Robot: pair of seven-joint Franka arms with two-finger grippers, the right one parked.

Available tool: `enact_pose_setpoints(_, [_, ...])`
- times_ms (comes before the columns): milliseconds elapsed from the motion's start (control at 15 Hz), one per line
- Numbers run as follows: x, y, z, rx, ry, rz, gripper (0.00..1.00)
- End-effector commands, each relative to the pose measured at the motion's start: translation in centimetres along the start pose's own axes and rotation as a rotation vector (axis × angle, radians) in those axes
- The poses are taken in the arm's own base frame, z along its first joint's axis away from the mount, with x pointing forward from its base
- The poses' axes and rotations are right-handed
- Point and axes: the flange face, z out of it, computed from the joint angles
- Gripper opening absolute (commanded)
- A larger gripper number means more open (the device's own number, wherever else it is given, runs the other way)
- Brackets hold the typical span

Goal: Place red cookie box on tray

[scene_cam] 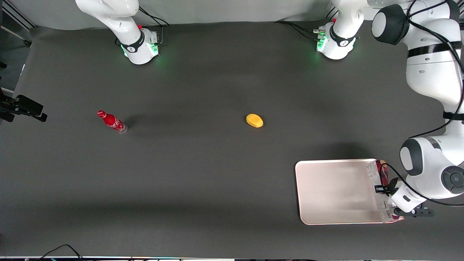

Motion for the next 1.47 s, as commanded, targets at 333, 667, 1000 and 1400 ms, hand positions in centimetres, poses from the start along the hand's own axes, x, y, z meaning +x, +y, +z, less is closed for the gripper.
enact_pose_setpoints(333, [0.2, 0.2, 0.1, -0.019, 0.003, -0.009, 0.18])
enact_pose_setpoints(667, [-0.8, -0.1, -1.0, -0.02, 0.003, -0.013, 1.0])
enact_pose_setpoints(1000, [-1.7, -0.4, -9.4, -0.026, 0.09, -0.034, 1.0])
enact_pose_setpoints(1400, [-7.0, 0.5, -19.7, -0.034, 0.087, -0.051, 1.0])
